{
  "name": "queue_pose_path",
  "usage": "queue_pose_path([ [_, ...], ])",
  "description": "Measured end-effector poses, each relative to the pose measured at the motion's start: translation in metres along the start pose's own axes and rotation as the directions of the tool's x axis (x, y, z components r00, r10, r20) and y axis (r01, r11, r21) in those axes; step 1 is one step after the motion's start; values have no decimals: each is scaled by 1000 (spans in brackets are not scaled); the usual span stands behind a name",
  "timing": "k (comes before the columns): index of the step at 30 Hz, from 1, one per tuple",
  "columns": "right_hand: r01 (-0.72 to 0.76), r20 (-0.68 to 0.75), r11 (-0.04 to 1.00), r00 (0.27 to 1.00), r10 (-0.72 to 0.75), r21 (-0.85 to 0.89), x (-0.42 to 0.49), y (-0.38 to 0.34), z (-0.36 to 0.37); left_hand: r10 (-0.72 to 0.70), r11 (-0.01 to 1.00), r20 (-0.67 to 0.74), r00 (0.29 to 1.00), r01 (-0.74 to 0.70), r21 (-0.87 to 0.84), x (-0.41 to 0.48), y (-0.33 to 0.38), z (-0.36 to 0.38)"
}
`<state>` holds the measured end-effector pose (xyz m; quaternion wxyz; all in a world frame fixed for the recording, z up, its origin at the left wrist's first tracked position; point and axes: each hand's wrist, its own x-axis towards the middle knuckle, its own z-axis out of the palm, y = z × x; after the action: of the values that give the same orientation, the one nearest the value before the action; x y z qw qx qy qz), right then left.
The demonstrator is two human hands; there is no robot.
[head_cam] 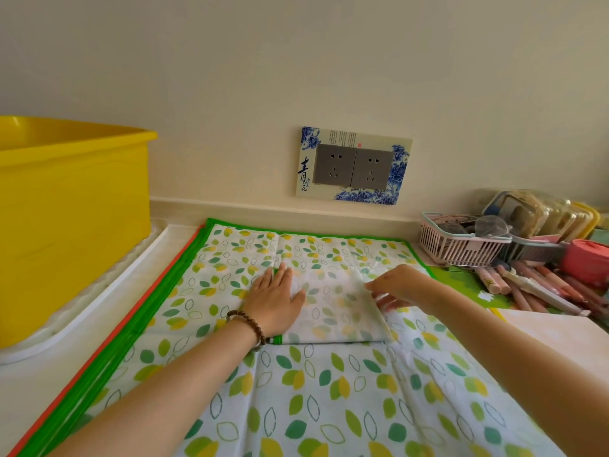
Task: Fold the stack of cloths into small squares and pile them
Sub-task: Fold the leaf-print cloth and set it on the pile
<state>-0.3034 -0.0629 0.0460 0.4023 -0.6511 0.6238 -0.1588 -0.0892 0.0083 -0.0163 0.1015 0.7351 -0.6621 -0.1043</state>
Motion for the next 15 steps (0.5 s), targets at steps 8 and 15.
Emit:
queue_pose_path([
  [8, -17, -76, 996, 997, 24, 89, -4, -6, 13, 18, 997, -13, 1000, -19, -76, -2, 4, -2],
  [15, 1, -47, 901, 999, 21, 434, -14, -6, 12, 5, 966, -46, 999, -17, -259, 0, 10, -4],
])
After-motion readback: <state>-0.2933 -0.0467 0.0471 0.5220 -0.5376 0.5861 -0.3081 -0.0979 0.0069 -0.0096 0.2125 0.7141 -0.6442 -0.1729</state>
